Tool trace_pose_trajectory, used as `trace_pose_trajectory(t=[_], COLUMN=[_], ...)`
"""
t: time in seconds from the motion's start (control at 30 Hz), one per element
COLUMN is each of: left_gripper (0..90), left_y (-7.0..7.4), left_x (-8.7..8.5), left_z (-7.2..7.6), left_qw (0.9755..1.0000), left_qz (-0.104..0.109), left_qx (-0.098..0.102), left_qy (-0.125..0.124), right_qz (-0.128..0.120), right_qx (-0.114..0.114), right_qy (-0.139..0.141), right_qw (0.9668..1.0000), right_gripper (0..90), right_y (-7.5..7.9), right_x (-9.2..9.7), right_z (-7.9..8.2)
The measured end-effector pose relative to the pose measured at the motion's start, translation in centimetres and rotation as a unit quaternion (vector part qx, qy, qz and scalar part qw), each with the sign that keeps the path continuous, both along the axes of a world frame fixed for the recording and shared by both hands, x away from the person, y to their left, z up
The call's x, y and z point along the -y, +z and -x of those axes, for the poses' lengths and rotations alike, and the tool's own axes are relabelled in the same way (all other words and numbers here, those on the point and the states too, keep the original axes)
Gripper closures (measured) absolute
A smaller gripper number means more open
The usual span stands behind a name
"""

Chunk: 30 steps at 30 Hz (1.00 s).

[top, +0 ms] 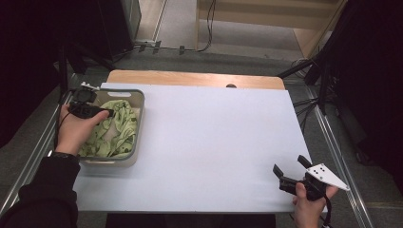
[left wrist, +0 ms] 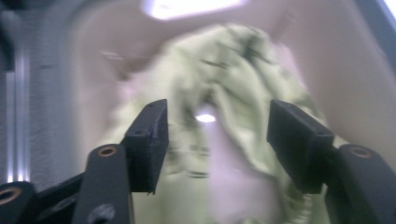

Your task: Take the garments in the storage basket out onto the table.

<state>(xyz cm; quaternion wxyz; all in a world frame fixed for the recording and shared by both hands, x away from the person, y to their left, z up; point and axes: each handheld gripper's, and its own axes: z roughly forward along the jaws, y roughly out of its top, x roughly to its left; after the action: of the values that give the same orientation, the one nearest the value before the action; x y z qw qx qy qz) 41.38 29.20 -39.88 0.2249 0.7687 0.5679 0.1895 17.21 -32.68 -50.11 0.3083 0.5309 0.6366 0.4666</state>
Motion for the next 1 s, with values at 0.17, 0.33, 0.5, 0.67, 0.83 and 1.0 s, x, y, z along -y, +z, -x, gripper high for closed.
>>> trace_pose_trajectory(t=[0.17,0.33,0.5,0.67,0.83,1.0], left_gripper=[34.4,35.8,57.5,77.7,78.2,78.3], left_y=[-0.2,-1.5,-2.7,-2.3,-1.0,-0.9], left_x=[-1.3,-1.0,-0.2,-0.2,0.7,3.1], left_z=[0.2,0.1,-0.3,-0.2,0.4,1.1], left_qw=[0.9989,0.9980,0.9931,0.9952,0.9987,0.9942], left_qz=[-0.040,-0.059,-0.106,-0.079,-0.006,0.065], left_qx=[0.004,-0.017,-0.040,-0.051,-0.049,-0.058], left_qy=[0.024,0.014,0.029,0.025,-0.013,-0.063], right_qz=[0.002,0.001,0.002,0.000,-0.001,0.002], right_qx=[-0.001,-0.003,-0.004,-0.002,-0.003,-0.003], right_qy=[0.002,0.005,0.004,0.002,0.003,0.005], right_qw=[1.0000,1.0000,1.0000,1.0000,1.0000,1.0000], right_gripper=[0.0,0.0,0.0,0.0,0.0,0.0], right_y=[0.0,-0.1,-0.2,-0.2,-0.2,-0.2], right_x=[-0.2,-0.3,-0.3,0.0,0.0,-0.2], right_z=[0.0,-0.1,-0.1,0.0,-0.1,-0.1])
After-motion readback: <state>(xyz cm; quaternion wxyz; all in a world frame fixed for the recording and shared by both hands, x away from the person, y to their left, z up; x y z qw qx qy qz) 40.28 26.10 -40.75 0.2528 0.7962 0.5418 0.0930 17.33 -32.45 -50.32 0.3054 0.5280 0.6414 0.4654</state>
